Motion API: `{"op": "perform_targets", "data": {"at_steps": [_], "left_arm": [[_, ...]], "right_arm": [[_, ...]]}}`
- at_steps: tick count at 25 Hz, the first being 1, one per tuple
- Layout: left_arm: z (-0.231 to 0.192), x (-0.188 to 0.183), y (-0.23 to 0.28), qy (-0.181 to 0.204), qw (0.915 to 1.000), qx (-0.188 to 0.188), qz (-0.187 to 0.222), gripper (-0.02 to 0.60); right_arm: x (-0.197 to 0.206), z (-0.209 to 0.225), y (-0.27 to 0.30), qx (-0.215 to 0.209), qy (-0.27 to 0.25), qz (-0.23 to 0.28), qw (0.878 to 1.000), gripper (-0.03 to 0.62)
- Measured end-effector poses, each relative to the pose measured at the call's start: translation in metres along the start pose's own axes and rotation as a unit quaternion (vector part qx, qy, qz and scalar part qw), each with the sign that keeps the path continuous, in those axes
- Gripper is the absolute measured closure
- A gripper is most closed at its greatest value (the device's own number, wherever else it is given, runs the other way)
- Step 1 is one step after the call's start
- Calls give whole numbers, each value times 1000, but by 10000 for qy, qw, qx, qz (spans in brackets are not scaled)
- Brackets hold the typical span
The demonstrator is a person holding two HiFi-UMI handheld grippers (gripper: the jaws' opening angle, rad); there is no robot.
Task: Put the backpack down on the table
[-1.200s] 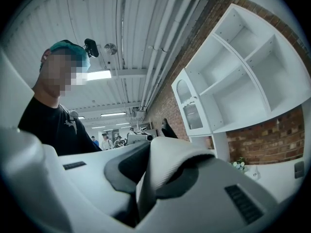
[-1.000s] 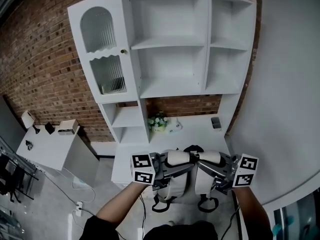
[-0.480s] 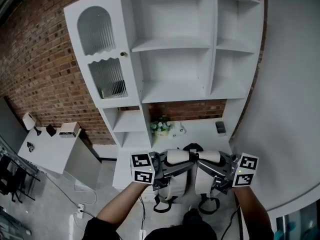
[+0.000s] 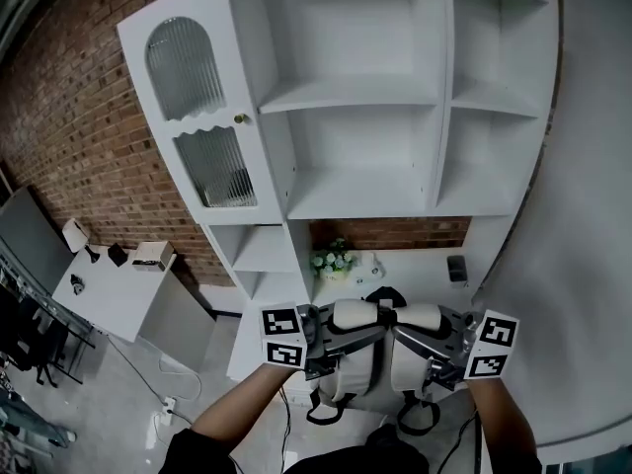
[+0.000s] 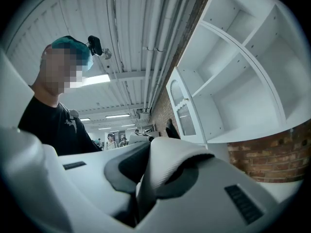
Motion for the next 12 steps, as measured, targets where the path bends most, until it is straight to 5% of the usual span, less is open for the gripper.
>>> {"op": "perform_targets", "data": {"at_steps": [12], "left_arm": [[-89,-19,36,156,9994,-294,-72,529]], "right_arm": [[-28,105,-11,-288,140,54,9995,545]]}}
Point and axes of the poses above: the fingertips, and each gripper's own axes: y forward along the fingers, z to its right, x out of its underside, the point moved 7 cm from there along -y, backward along the fingers, and after that the axes turned 2 degrees about z, right-handed, at the moved point
